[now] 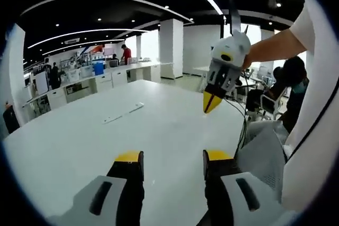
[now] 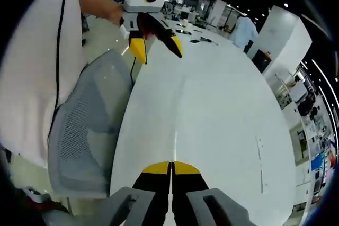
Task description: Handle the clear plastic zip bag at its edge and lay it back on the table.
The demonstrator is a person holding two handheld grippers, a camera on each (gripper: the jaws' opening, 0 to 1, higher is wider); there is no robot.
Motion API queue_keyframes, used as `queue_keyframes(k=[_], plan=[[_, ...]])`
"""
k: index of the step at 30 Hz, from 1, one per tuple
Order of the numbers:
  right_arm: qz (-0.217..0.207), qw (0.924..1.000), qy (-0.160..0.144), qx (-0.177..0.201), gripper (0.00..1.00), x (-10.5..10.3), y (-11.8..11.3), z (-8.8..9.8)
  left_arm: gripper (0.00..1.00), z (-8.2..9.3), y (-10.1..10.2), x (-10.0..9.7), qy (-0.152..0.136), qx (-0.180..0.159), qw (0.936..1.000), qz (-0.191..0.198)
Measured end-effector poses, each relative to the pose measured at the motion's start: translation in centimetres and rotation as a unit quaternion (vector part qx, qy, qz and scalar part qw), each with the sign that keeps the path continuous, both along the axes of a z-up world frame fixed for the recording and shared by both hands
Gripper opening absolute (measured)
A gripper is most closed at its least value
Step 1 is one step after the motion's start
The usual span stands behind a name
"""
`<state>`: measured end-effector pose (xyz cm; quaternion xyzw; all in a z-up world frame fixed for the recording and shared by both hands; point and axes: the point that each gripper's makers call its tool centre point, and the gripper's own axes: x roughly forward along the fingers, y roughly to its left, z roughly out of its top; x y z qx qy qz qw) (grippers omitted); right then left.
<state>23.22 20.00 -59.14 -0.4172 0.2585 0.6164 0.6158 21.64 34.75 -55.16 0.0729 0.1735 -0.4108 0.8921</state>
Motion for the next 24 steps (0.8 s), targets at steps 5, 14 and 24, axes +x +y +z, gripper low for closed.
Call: queue_keyframes(k=[5, 14, 24], plan=[[0.008, 0.9999, 0.0, -0.007, 0.0, -0.7, -0.1, 0.9, 0.38, 0.8, -0.9, 0.3, -0.013, 0.016, 0.9996, -0.02], [0.024, 0.9994, 0.0, -0.026, 0.0, -1.7, -0.2, 2.1, 0.35, 2.2, -2.5, -0.2, -0.042, 0.076, 0.993, -0.079], [0.04, 0.9983, -0.003, -0.041, 0.0, -2.4, -0.3, 3.0, 0.24, 2.3, -3.5, -1.0, -0.049, 0.168, 0.9715, -0.16]])
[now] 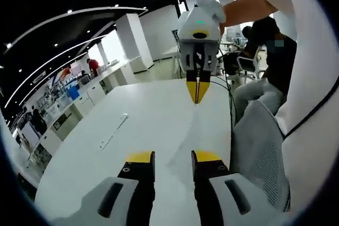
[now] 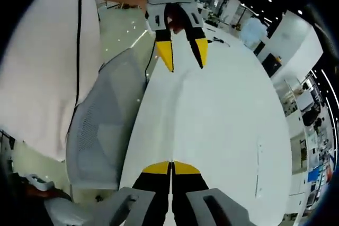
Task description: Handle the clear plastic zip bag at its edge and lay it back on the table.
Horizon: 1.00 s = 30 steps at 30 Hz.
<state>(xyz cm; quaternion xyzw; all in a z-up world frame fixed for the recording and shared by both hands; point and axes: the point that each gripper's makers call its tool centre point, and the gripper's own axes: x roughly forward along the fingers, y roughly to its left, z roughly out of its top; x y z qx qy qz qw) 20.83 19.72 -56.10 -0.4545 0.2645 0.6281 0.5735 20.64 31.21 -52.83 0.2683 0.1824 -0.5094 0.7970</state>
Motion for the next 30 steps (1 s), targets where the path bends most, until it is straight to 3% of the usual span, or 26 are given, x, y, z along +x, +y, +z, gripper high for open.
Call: queue_keyframes(k=[3, 14, 30], plan=[[0.006, 1.0, -0.004, -0.006, 0.0, 0.0, -0.1, 0.2, 0.22, -0.3, 0.1, -0.1, 0.0, 0.023, 0.9996, -0.015], [0.02, 0.9995, -0.009, -0.021, 0.0, -0.3, -0.4, 0.9, 0.15, -1.0, 0.0, -0.1, 0.022, 0.06, 0.9971, -0.043], [0.036, 0.9987, -0.008, -0.035, 0.0, -0.9, -0.3, 1.6, 0.07, -1.8, -0.7, -0.9, 0.03, 0.109, 0.9902, -0.083]])
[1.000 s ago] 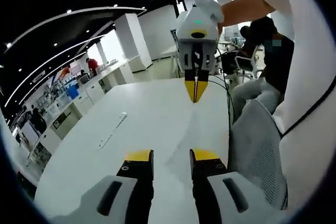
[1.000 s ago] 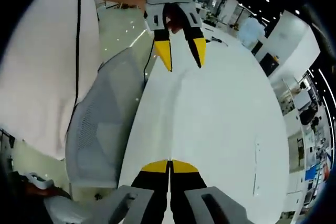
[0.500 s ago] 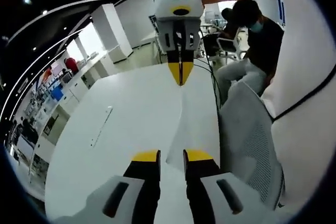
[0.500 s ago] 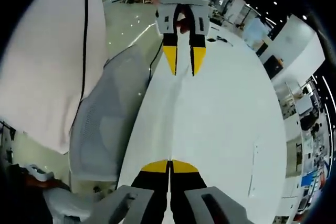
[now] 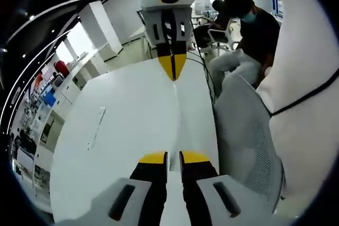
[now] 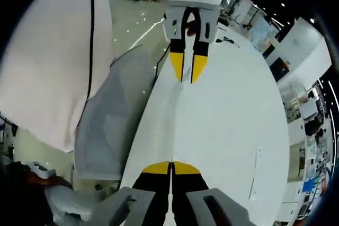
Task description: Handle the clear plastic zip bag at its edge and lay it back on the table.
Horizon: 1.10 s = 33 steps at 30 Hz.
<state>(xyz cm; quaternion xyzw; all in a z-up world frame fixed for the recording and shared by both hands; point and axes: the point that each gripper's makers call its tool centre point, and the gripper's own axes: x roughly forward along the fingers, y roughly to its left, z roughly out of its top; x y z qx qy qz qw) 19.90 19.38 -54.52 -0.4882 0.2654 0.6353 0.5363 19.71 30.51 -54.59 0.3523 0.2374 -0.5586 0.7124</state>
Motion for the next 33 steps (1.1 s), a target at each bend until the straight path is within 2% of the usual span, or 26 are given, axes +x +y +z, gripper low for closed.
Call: queue_keyframes(k=[14, 23, 25, 30, 33], plan=[[0.008, 0.9999, 0.001, -0.009, 0.0, -0.1, 0.1, 0.0, 0.0, -0.5, 0.0, -0.8, 0.019, 0.016, 0.9997, -0.008], [0.01, 0.9999, 0.002, -0.011, 0.0, -0.1, 0.2, 0.1, 0.0, -0.4, 0.1, -0.9, 0.021, 0.022, 0.9995, -0.008], [0.007, 0.9999, 0.007, -0.01, 0.0, -0.2, 0.2, 0.1, 0.0, -0.5, 0.1, -1.1, 0.031, 0.022, 0.9993, -0.005], [0.001, 0.9999, 0.012, -0.009, 0.0, -0.3, 0.2, 0.0, 0.0, -0.5, 0.1, -1.4, 0.033, 0.023, 0.9992, -0.006], [-0.006, 0.9999, 0.01, 0.0, 0.0, 0.1, 0.3, 0.0, 0.0, -0.4, 0.1, -1.6, 0.044, 0.018, 0.9989, 0.008]])
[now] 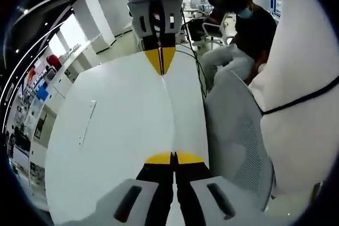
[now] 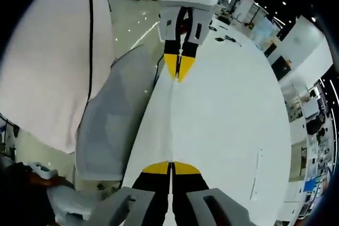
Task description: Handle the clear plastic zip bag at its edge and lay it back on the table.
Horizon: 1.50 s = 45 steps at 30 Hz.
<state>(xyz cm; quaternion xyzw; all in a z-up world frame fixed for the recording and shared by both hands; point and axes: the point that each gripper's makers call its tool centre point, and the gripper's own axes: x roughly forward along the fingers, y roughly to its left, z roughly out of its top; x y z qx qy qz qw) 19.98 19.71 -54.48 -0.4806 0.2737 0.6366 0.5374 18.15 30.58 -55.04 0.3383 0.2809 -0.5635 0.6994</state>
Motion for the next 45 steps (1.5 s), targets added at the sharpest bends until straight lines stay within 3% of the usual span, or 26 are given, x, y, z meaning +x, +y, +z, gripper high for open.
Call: queue_keyframes(k=[6, 15, 26, 45], plan=[[-0.014, 0.9998, 0.009, 0.015, 0.0, 0.1, 0.3, 0.1, 0.0, 0.4, 0.1, 0.3, 0.0, -0.011, 0.9999, 0.011], [-0.033, 0.9978, 0.02, 0.054, 0.09, 0.2, 1.9, 0.7, 0.0, 0.2, 0.0, -0.1, 0.014, -0.012, 0.9996, 0.021], [-0.042, 0.9878, 0.054, 0.14, 0.1, -1.5, 6.5, 2.4, 0.0, 0.4, 0.2, -0.5, 0.017, -0.015, 0.999, 0.037], [-0.014, 0.9817, 0.037, 0.187, 0.05, -3.0, 11.0, 1.4, 0.0, 0.8, 0.4, -0.6, 0.008, -0.03, 0.9981, 0.053]])
